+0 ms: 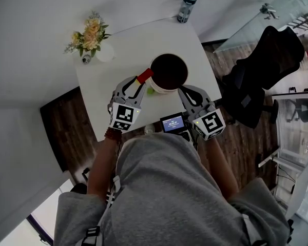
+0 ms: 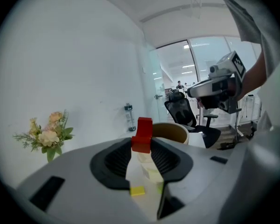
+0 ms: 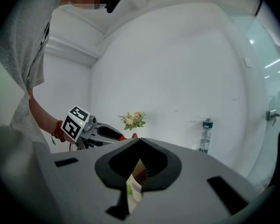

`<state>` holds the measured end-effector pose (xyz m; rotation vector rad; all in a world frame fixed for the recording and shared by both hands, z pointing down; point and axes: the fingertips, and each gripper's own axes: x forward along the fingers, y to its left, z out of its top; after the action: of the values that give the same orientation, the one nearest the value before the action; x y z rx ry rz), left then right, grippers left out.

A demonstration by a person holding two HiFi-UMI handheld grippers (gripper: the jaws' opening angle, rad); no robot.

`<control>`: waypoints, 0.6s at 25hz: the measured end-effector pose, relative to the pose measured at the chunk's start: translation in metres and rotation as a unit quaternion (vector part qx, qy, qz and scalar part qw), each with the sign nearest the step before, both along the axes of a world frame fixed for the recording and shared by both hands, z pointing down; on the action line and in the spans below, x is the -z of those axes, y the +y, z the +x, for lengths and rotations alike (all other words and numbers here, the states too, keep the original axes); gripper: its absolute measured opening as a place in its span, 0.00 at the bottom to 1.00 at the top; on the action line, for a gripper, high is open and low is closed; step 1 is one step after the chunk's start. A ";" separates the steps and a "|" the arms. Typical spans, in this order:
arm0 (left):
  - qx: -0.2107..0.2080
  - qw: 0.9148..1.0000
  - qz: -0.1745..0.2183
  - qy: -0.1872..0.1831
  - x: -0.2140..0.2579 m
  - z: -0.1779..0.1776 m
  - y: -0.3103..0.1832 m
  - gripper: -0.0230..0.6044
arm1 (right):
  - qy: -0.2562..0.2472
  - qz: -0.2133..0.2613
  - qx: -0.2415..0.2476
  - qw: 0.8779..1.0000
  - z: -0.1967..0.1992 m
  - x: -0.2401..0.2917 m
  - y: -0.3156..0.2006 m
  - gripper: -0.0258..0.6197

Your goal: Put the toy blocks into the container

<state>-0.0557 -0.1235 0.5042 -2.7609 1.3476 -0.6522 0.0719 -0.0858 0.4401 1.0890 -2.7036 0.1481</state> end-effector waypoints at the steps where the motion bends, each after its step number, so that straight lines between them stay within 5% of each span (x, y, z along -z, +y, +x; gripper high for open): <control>1: -0.003 1.000 -0.001 -0.001 0.000 0.003 -0.001 0.25 | 0.000 0.000 -0.001 1.000 0.001 0.000 0.000 0.04; 15: -0.067 0.998 -0.016 -0.012 -0.012 0.066 -0.025 0.25 | 0.001 -0.011 -0.022 1.000 0.020 -0.011 -0.009 0.04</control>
<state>0.0103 -0.1481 0.5158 -2.8279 1.1466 -0.7027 0.0919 -0.0949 0.4509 1.1415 -2.6707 0.1831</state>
